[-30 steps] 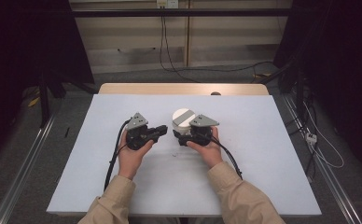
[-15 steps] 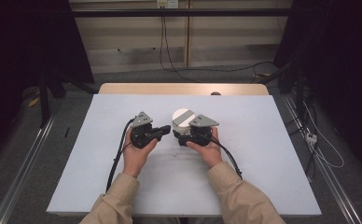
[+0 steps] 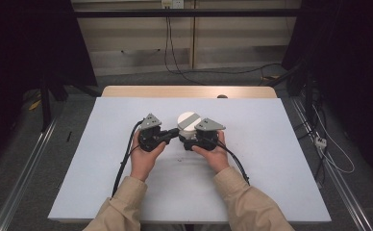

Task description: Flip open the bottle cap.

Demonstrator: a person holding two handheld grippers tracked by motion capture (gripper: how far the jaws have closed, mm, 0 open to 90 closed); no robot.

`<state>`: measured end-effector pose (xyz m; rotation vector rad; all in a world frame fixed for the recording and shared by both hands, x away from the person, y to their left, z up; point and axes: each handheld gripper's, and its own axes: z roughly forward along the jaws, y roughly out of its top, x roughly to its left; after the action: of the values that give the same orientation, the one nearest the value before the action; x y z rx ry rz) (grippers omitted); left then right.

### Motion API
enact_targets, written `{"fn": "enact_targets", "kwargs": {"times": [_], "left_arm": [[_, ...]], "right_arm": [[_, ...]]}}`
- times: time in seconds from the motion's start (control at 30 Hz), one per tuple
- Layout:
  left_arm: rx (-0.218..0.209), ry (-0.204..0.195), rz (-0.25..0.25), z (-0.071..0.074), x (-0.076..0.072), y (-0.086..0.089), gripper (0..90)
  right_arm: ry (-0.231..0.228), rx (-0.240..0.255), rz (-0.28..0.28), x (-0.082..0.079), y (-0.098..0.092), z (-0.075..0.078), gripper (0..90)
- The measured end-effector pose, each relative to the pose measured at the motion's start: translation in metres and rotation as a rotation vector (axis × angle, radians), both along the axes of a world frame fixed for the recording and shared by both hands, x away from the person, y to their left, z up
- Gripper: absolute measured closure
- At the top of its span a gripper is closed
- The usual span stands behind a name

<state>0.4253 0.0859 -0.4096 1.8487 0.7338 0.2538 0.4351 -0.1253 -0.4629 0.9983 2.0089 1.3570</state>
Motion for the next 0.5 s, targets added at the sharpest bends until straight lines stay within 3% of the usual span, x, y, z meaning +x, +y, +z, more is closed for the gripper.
{"fn": "enact_targets", "kwargs": {"times": [0.5], "left_arm": [[-0.023, -0.010, 0.012, 0.014, 0.000, -0.001, 90.0]], "right_arm": [[0.000, -0.003, -0.001, 0.000, 0.000, 0.000, 18.9]]}}
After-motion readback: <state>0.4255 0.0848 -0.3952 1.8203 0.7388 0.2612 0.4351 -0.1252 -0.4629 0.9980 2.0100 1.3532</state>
